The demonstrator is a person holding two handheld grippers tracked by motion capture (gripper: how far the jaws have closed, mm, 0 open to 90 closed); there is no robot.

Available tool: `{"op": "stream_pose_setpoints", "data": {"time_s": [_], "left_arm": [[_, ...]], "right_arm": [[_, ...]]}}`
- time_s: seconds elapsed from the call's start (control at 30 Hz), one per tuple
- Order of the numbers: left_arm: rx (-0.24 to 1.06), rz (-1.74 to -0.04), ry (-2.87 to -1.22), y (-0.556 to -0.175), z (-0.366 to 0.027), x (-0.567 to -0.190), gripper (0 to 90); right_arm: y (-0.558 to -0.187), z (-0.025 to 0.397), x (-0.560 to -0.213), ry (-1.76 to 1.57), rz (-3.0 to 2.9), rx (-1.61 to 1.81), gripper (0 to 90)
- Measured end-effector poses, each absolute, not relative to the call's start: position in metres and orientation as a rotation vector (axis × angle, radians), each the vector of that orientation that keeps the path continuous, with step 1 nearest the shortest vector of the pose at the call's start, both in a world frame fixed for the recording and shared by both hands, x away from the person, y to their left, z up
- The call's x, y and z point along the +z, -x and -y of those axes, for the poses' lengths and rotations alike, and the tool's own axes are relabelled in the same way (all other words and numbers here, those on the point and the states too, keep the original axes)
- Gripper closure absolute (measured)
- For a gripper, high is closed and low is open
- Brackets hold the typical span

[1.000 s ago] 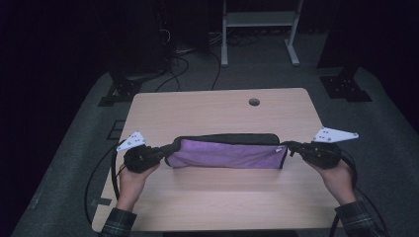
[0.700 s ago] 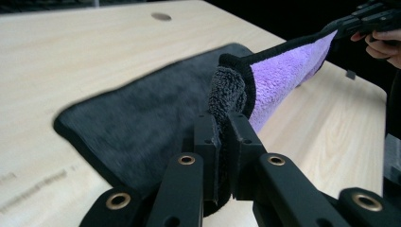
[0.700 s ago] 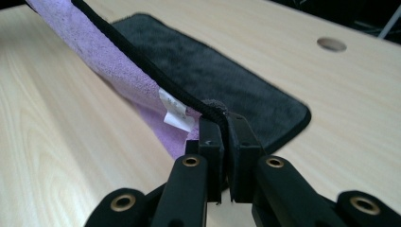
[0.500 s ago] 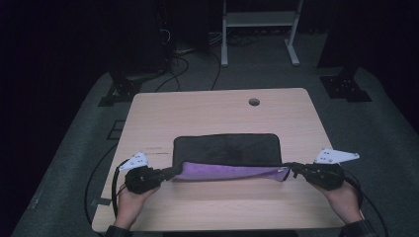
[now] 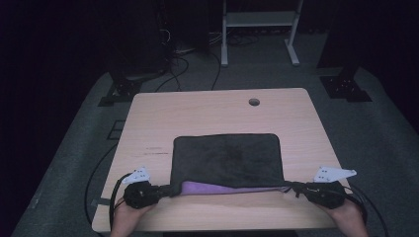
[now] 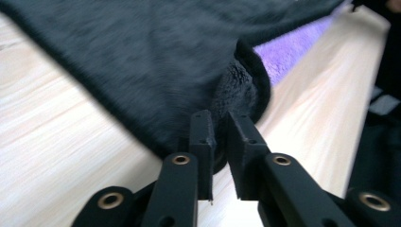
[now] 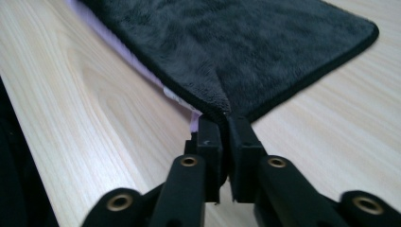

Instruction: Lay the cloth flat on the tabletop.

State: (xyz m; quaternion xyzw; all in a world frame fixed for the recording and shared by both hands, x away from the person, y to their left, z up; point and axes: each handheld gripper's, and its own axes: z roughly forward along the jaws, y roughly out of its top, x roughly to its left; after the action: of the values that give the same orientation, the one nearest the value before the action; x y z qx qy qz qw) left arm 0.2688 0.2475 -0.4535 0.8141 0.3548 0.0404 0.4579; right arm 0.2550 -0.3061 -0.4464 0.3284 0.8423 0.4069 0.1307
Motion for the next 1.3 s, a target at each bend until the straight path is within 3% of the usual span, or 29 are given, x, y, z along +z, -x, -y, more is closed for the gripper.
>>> {"op": "stream_pose_setpoints", "data": {"time_s": [0.07, 0.17, 0.4, 0.53, 0.9, 1.07, 1.17, 1.3], "left_arm": [[0.117, -0.880, -1.978, -0.267, -0.253, -0.451, 75.3], [0.131, -0.880, -1.949, -0.267, -0.255, -0.447, 70.8], [0.117, -0.844, -1.983, -0.275, -0.234, -0.448, 64.2], [0.086, -0.826, -2.028, -0.286, -0.220, -0.454, 65.2], [-0.055, -0.770, -2.072, -0.289, -0.205, -0.466, 63.4], [-0.093, -0.733, -2.166, -0.286, -0.198, -0.470, 81.9], [-0.109, -0.734, -2.174, -0.283, -0.200, -0.470, 85.2], [-0.103, -0.744, -2.175, -0.274, -0.213, -0.467, 85.8]], "right_arm": [[-0.254, 0.309, -0.448, -0.969, -2.440, 1.201, 66.9], [-0.254, 0.312, -0.444, -0.964, -2.409, 1.254, 57.6], [-0.255, 0.317, -0.430, -0.933, -2.330, 1.362, 54.3], [-0.259, 0.317, -0.424, -0.929, -2.311, 1.364, 54.4], [-0.279, 0.291, -0.459, -0.926, -2.562, 1.237, 56.4], [-0.280, 0.285, -0.466, -0.909, -2.644, 1.212, 63.8], [-0.278, 0.283, -0.469, -0.887, -2.688, 1.197, 74.8], [-0.272, 0.282, -0.469, -0.850, -2.718, 1.186, 77.8]]}}
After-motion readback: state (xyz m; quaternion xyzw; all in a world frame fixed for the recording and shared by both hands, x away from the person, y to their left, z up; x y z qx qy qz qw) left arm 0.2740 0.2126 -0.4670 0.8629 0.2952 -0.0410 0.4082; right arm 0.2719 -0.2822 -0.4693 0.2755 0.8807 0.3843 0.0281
